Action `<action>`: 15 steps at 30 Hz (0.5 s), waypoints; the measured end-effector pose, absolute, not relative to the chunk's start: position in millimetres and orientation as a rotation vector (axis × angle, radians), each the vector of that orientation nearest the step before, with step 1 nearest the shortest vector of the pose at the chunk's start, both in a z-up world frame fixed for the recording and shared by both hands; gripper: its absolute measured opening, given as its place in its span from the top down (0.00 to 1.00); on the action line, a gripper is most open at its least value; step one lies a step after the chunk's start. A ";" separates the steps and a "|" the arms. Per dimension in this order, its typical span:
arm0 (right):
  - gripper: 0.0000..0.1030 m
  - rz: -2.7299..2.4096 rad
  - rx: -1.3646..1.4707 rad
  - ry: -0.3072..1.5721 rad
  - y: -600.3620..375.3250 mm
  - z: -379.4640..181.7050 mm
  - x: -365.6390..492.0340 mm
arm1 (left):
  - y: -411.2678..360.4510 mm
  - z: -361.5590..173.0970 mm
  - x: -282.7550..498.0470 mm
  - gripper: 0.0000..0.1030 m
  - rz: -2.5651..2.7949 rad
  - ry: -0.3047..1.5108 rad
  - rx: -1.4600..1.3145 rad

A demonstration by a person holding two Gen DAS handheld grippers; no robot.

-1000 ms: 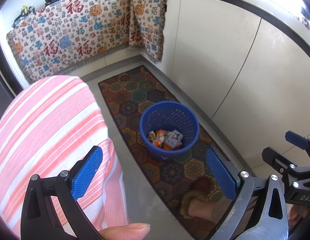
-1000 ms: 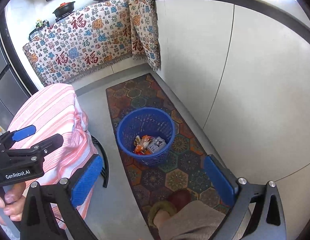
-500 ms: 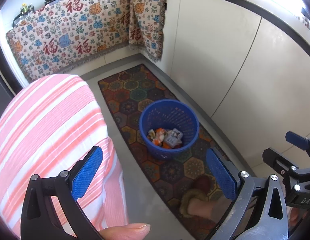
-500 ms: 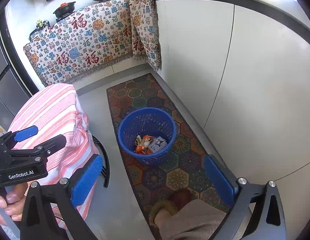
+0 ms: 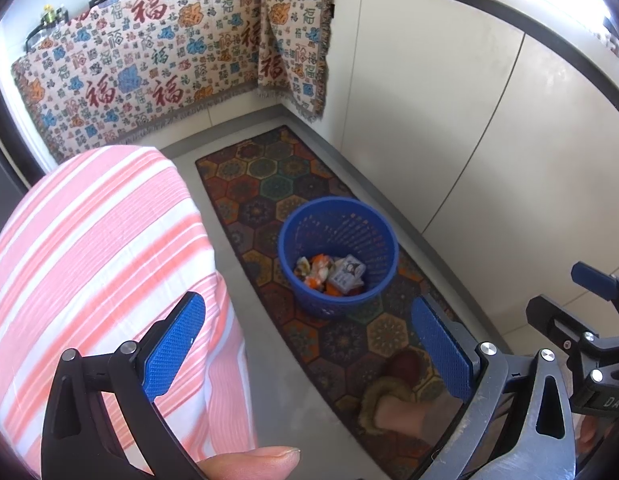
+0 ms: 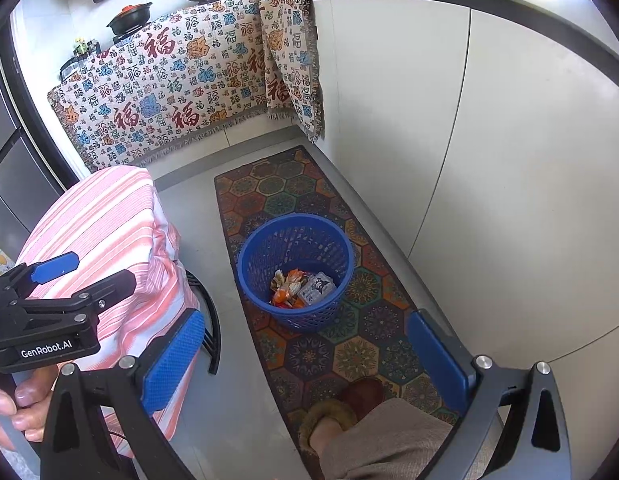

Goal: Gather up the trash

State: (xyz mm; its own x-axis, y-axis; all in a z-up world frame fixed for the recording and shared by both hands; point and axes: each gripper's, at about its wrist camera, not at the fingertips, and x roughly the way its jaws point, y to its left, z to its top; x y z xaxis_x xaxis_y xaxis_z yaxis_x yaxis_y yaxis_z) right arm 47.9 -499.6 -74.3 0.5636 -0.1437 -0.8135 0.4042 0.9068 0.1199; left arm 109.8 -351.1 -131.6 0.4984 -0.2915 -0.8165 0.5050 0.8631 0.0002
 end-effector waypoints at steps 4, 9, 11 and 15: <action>0.00 -0.326 0.310 0.920 -499.1 -74.6 48.0 | -349.8 -132.4 110.0 0.00 -0.489 0.933 0.252; 0.00 -0.326 0.309 0.923 -496.1 -75.4 49.0 | -349.5 -132.4 110.3 0.01 -0.488 0.935 0.252; 0.00 -0.326 0.311 0.925 -495.8 -75.8 49.6 | -349.7 -133.3 110.6 0.01 -0.488 0.937 0.252; 0.00 -0.325 0.312 0.925 -495.8 -75.7 49.7 | -351.5 -133.9 110.4 0.00 -0.488 0.938 0.257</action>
